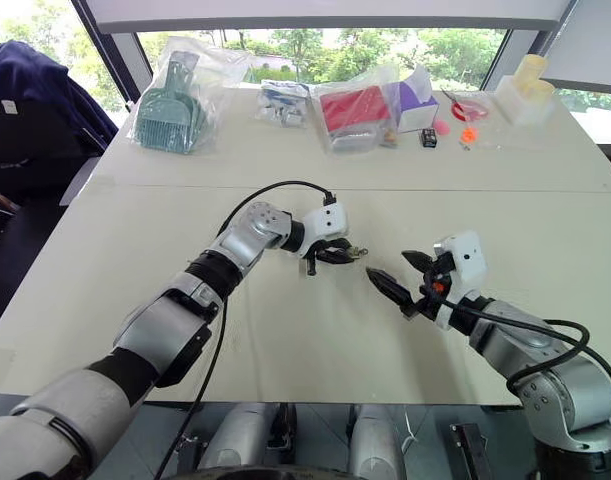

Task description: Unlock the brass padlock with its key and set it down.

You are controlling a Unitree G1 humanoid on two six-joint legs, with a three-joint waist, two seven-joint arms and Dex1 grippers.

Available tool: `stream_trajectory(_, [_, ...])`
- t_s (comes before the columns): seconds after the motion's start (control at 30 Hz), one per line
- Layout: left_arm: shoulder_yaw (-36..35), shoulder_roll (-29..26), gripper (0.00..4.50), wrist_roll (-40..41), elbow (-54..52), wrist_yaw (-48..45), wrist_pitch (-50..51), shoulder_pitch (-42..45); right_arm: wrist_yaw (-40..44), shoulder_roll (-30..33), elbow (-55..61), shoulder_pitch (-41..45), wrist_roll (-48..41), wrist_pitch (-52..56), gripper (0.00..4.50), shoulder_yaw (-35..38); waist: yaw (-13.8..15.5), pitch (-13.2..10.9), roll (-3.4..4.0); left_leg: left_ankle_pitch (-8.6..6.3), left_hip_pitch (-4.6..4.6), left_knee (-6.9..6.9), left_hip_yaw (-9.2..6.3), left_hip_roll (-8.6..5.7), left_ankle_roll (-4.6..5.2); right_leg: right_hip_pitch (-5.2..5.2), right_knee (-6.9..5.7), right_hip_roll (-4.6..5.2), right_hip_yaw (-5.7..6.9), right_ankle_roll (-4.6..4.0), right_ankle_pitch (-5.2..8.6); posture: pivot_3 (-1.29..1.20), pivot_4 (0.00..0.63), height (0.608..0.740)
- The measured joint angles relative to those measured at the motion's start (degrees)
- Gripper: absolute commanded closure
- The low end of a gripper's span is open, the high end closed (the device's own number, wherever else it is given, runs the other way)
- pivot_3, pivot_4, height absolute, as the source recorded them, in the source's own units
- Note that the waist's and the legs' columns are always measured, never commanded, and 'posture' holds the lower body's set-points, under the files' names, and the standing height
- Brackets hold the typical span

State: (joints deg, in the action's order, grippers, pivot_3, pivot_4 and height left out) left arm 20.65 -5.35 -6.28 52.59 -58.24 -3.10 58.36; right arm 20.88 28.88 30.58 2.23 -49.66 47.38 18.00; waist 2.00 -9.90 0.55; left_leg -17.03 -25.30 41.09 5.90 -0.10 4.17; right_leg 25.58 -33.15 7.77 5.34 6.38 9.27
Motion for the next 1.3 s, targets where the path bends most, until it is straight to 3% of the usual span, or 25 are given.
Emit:
stream_trajectory(0.2, [-6.3, -7.1, 3.74, 5.9, -13.3, -4.1, -8.9, -1.7, -12.6, -11.4, -4.2, 7.6, -10.8, -0.3, 0.00, 4.7, 0.1, 0.0, 0.06, 0.29, -0.19, -0.21, 0.05, 0.03, -0.50, 0.40, -0.29, -0.01, -0.01, 0.16, -0.12, 0.00, 0.150, 0.735])
stream_trajectory(0.3, [-8.0, -8.6, 3.74, 7.3, -19.5, -3.8, -9.7, -3.6, -16.9, -14.4, -5.0, 10.1, -15.0, -0.5, 0.00, 4.9, 0.1, 0.0, 0.09, 0.13, -0.15, -0.19, 0.07, -0.01, -0.21, 0.27, -0.20, -0.01, -0.01, 0.10, -0.11, 0.00, 0.150, 0.735])
stream_trajectory(0.6, [-8.1, -7.3, 3.74, 8.3, -28.6, -0.3, -8.4, -7.6, -20.3, -14.9, -5.7, 13.7, -20.7, -2.3, 0.00, 3.9, 0.1, 0.0, 0.10, 0.09, -0.10, -0.10, 0.07, -0.04, -0.11, 0.13, -0.18, -0.08, -0.01, 0.13, -0.14, 0.00, 0.150, 0.735])
stream_trajectory(1.0, [-8.1, -5.2, 3.74, 10.0, -31.1, 1.0, -5.8, -7.5, -20.6, -12.8, -5.7, 13.8, -25.9, -2.9, 0.00, 2.5, -0.4, 0.0, 0.10, 0.10, -0.05, -0.10, 0.06, -0.03, -0.10, 0.08, -0.19, -0.13, -0.01, 0.16, -0.15, 0.00, 0.150, 0.735])
stream_trajectory(1.13, [-8.0, -4.6, 3.74, 10.6, -32.0, 1.0, -5.1, -7.5, -20.7, -13.1, -5.7, 13.8, -26.2, -4.0, 1.29, 1.6, -0.5, 0.0, 0.10, 0.10, -0.05, -0.10, 0.06, -0.03, -0.10, 0.08, -0.19, -0.13, -0.01, 0.16, -0.15, 0.00, 0.150, 0.735])
stream_trajectory(1.3, [-8.0, -4.6, 3.74, 10.6, -32.4, 1.0, -5.1, -7.5, -21.1, -13.8, -6.1, 13.8, -27.1, -5.4, 3.96, 1.2, -0.8, 0.0, 0.10, 0.10, -0.05, -0.10, 0.06, -0.03, -0.10, 0.06, -0.19, -0.13, 0.00, 0.17, -0.15, 0.00, 0.150, 0.735])
